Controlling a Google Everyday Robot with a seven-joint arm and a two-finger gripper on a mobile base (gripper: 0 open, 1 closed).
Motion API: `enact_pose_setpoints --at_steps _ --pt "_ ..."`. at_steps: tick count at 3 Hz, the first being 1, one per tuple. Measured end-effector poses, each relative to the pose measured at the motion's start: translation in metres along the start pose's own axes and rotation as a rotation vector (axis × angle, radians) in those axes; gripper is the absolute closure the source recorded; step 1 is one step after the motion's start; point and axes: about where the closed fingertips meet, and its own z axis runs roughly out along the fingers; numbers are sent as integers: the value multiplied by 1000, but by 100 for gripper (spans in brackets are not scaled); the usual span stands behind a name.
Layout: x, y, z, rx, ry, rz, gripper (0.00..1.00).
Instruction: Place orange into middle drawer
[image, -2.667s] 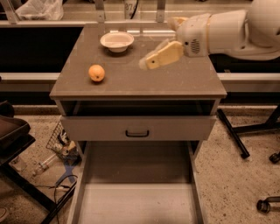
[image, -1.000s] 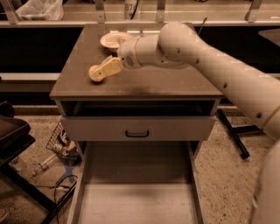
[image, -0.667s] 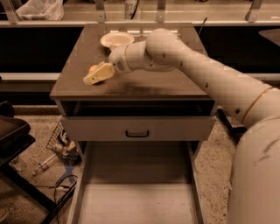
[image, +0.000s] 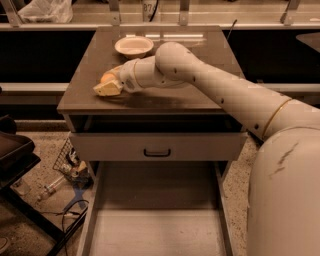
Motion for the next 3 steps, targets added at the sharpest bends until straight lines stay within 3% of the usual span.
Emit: enact_pose_setpoints --at_steps 2,3 --pt "-11 2 4 -18 -33 -2 100" --pt "-42 4 -41 28 -126 -18 100"
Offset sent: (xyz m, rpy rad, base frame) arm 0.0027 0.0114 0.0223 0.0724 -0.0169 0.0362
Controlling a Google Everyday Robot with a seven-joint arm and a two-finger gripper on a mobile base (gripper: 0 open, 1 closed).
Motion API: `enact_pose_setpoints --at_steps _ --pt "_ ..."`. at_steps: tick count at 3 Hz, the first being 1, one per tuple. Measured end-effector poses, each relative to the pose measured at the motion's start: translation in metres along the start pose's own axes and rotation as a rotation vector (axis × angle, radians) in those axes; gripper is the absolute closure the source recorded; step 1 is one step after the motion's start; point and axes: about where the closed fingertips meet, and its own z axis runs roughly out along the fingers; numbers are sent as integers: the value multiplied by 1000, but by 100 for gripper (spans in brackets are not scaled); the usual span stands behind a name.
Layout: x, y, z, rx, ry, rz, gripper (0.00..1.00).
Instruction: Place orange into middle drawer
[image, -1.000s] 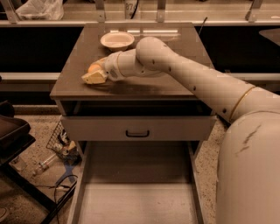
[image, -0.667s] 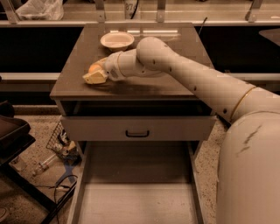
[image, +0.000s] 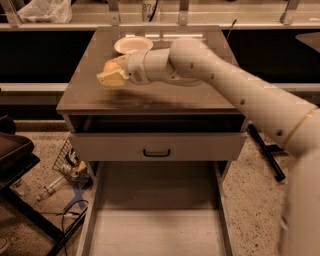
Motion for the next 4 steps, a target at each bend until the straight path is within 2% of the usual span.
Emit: enact_pose_setpoints --at_steps 1,2,3,4 --pt "4 11 -56 61 -10 6 100" --pt "30 33 -110 135 36 47 100" --pt "89 76 -148 164 163 103 100" --pt "155 133 -164 145 275 167 100"
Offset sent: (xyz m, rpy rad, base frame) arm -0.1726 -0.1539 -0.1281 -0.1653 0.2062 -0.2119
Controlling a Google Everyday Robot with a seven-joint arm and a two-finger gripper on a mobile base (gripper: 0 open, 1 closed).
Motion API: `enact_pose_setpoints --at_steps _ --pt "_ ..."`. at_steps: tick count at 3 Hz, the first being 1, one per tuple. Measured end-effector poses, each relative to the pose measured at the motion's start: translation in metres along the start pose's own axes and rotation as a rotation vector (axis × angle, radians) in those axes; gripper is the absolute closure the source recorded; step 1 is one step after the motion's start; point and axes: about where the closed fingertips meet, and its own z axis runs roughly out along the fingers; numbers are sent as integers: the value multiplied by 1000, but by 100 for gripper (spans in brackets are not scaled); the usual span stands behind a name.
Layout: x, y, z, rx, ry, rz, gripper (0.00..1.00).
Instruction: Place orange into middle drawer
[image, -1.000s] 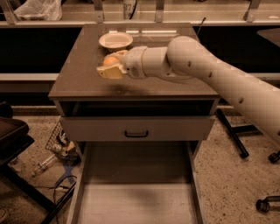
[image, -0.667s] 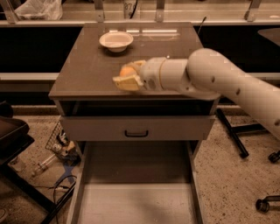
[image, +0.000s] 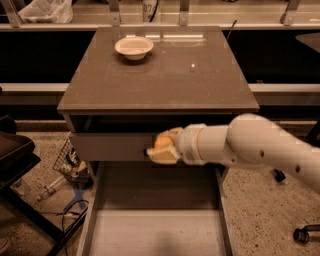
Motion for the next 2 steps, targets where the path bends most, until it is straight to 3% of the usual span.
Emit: enact_pose_setpoints --at_steps 1,2 --pt "55 37 9 -51 53 47 100" --pt "58 37 13 -53 53 51 100"
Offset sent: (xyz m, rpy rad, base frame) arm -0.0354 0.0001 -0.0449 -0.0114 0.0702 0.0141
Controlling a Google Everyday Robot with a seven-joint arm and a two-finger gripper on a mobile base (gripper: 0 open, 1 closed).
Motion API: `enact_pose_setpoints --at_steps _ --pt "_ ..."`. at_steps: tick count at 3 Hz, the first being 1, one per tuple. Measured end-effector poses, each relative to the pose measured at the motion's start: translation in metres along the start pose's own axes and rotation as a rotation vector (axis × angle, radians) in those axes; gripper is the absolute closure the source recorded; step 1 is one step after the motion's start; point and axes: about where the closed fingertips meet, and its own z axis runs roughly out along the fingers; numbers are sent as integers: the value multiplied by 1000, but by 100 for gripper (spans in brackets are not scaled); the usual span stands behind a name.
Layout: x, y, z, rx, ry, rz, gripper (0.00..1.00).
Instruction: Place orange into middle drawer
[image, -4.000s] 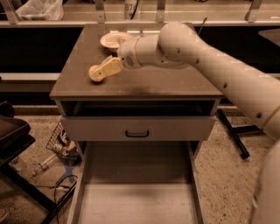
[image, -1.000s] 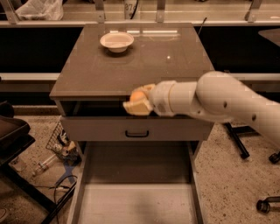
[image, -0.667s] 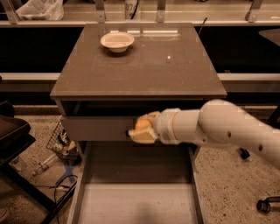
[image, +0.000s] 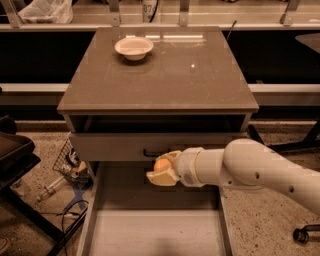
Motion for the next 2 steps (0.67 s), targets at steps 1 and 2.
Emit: enact_pose_setpoints --at_steps 1,2 --pt "25 -5 44 -20 7 33 100" --pt "90 -10 108 -21 -12 11 100"
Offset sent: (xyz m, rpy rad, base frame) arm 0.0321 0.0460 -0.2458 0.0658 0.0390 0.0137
